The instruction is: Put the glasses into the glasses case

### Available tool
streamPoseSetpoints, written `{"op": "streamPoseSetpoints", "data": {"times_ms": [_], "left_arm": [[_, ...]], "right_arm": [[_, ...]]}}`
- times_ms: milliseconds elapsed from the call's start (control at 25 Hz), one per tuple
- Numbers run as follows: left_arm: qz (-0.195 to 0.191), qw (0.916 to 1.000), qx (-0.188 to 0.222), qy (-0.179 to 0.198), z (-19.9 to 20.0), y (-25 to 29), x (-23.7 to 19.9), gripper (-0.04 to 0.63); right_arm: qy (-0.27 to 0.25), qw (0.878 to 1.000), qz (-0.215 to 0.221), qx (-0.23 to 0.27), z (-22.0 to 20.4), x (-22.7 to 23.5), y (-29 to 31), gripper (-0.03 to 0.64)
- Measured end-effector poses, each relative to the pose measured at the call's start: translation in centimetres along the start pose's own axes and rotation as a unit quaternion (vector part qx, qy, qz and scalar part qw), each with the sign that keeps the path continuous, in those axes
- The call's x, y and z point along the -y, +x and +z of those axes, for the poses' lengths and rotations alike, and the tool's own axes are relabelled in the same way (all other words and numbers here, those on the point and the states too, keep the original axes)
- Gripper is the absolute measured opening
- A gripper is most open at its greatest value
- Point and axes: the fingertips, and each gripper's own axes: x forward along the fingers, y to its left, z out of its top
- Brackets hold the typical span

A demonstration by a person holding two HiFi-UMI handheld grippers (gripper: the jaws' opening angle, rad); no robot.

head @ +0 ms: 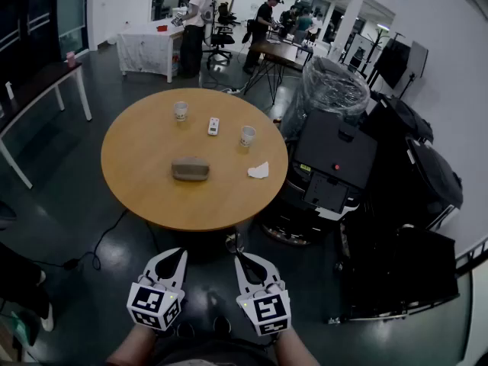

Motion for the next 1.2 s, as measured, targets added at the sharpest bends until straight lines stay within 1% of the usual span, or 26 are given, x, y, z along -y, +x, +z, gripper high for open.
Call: {"op": "streamPoseSetpoints", "data": {"times_ms": [120,280,640,840,1200], "left_arm": [[0.000,1.0000,0.004,-0.006,0.2,-0.2,0.1,0.006],[0.001,1.0000,0.005,-0.006,0.3,-0.6,0.2,0.006],[0.013,0.9998,0.006,-0.010,0.4,-0.6,0.1,0.006],[0.020,0.9997,-0.001,-0.011,-0.3,-0.2,0.6,0.006],[0.037,0.9993,-0.006,-0.004,-0.2,0.8,2.2,0.006]], "right_arm": [[0.001,1.000,0.002,0.003,0.0,0.0,0.0,-0.009],[0.002,1.000,0.006,0.005,0.0,-0.3,0.1,-0.009],[0.003,1.000,0.014,0.007,-0.1,-0.3,0.0,-0.009],[0.035,0.999,0.012,0.012,-0.7,0.7,-0.1,-0.009],[0.040,0.999,0.025,0.018,-1.2,3.1,-0.4,-0.009]]}}
